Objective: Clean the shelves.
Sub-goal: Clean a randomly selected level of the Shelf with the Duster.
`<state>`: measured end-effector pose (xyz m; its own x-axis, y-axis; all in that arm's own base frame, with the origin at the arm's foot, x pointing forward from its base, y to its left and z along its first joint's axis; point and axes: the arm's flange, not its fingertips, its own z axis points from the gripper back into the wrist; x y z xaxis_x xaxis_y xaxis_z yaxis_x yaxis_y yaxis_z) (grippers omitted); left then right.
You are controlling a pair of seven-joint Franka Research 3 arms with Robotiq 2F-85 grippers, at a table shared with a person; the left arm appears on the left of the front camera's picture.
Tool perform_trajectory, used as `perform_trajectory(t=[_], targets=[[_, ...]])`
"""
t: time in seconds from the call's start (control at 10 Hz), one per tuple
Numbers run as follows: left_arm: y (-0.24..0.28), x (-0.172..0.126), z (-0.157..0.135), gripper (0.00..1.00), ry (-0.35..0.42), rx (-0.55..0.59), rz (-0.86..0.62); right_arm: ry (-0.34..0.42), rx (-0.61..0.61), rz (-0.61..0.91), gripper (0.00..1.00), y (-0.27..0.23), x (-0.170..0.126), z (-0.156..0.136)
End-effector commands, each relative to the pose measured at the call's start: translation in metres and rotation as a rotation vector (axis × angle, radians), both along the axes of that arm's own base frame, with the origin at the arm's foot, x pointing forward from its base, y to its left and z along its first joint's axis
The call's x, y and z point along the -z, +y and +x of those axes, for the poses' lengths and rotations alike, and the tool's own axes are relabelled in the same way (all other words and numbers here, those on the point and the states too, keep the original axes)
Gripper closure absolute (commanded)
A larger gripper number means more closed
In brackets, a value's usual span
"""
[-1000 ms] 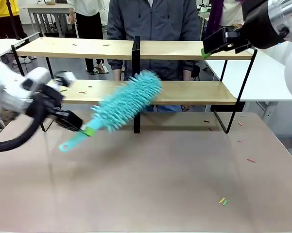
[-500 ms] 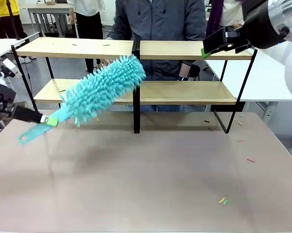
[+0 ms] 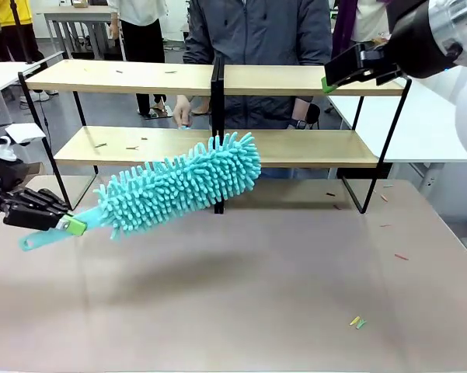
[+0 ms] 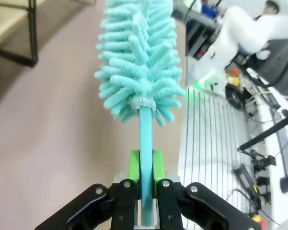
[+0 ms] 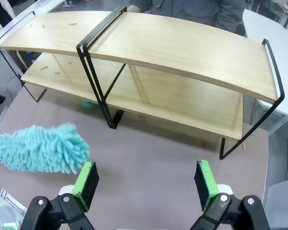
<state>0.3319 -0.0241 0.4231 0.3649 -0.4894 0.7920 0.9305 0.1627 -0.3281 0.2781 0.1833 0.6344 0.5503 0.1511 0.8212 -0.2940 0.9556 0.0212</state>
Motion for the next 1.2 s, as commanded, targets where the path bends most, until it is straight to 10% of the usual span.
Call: perform_trajectory(t=[0.0,0.3,1.1], targets=[[-0.010,0.016,-0.037,0.87,-0.010,-0.041,-0.158,0.002,-0.002,0.003,0.00,0.000,0.000,0.000],[-0.001,-0.007,0.003,0.87,0.010,-0.048,-0.125,0.002,-0.002,0.003,0.00,0.000,0.000,0.000],[-0.036,-0.005,-0.009,0.87,0.050,0.096,-0.031,0.002,-0.002,0.003,0.00,0.000,0.000,0.000]])
